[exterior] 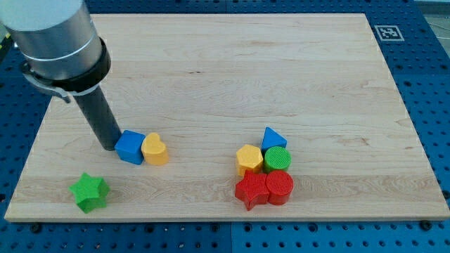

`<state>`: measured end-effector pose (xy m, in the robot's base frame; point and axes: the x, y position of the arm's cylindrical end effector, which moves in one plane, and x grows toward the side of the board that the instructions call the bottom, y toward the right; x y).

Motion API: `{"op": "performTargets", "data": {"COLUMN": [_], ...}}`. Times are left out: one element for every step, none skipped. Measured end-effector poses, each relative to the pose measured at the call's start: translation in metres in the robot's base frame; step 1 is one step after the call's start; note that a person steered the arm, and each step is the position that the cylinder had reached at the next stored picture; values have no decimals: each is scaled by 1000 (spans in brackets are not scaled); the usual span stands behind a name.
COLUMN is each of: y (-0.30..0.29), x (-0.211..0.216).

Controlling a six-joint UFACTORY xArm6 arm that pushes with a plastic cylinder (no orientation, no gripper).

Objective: Push the blue cube with yellow heart close to the group of blocks

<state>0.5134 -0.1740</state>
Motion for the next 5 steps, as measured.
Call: {"op": "performTargets", "data": {"y": [0,8,20,25,25], "x": [0,0,0,4,16]}}
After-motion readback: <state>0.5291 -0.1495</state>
